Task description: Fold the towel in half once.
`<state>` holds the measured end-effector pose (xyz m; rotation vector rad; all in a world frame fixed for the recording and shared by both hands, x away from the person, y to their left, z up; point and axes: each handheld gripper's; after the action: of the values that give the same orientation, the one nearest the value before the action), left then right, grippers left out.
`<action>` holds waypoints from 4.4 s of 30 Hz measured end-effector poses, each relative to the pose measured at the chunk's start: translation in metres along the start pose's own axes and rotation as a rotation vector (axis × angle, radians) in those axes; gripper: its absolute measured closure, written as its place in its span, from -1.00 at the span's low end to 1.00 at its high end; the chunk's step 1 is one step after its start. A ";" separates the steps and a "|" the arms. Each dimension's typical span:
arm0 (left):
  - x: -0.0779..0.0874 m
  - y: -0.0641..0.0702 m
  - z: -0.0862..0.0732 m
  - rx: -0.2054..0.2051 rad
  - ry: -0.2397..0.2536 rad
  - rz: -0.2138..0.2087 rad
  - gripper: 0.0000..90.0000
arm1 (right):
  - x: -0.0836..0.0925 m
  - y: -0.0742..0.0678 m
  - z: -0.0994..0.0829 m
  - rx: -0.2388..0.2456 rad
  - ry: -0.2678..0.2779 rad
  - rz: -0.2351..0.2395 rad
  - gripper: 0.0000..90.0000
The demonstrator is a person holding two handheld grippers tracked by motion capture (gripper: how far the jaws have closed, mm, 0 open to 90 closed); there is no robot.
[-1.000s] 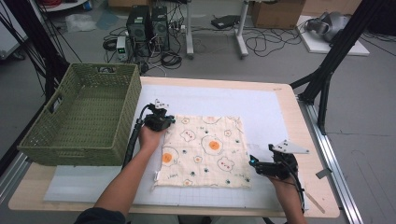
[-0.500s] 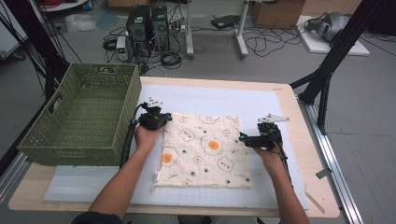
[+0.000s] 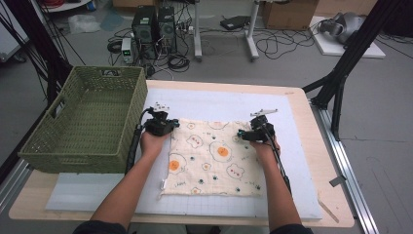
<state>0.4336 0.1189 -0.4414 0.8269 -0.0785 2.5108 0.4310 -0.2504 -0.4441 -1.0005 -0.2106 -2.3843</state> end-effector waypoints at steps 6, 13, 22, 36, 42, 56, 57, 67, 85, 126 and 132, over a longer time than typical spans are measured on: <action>-0.001 -0.001 -0.002 -0.001 -0.031 -0.012 0.91 | 0.000 0.003 -0.001 -0.041 0.025 -0.002 0.37; 0.001 -0.001 0.003 0.020 0.023 0.029 0.93 | -0.001 -0.006 0.003 0.069 0.011 0.004 0.90; 0.016 -0.004 0.012 0.083 0.131 -0.006 0.93 | 0.011 -0.005 0.009 0.077 0.132 -0.039 0.90; 0.049 0.021 0.011 -0.053 0.164 -0.048 0.92 | 0.048 -0.012 -0.001 0.063 0.155 0.059 0.91; 0.064 0.022 0.000 -0.032 0.205 -0.072 0.92 | 0.064 -0.024 0.002 0.123 0.172 0.062 0.90; 0.089 0.040 -0.017 -0.094 0.239 -0.113 0.92 | 0.089 -0.040 -0.015 0.142 0.191 0.061 0.90; 0.090 0.040 -0.018 -0.093 0.241 -0.115 0.92 | 0.091 -0.040 -0.017 0.144 0.194 0.061 0.90; 0.100 0.043 -0.034 -0.081 0.241 -0.152 0.91 | 0.101 -0.046 -0.043 0.151 0.201 0.079 0.89; 0.101 0.052 -0.068 -0.102 0.168 -0.184 0.90 | 0.103 -0.053 -0.087 0.137 0.202 0.117 0.87; 0.110 0.025 -0.077 0.017 0.129 -0.210 0.16 | 0.138 -0.041 -0.105 0.077 0.286 0.104 0.27; 0.101 0.033 -0.080 0.003 0.049 -0.243 0.28 | 0.124 -0.047 -0.107 0.099 0.210 0.129 0.31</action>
<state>0.3038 0.1502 -0.4458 0.7284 0.0406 2.3012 0.2678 -0.2996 -0.4306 -0.6908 -0.1787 -2.3162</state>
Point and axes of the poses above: each handheld gripper's, and its own axes: x roughly backward along the jaws, z roughly out of its top, y roughly to its right, and after that the axes turned 4 degrees about z, right-handed
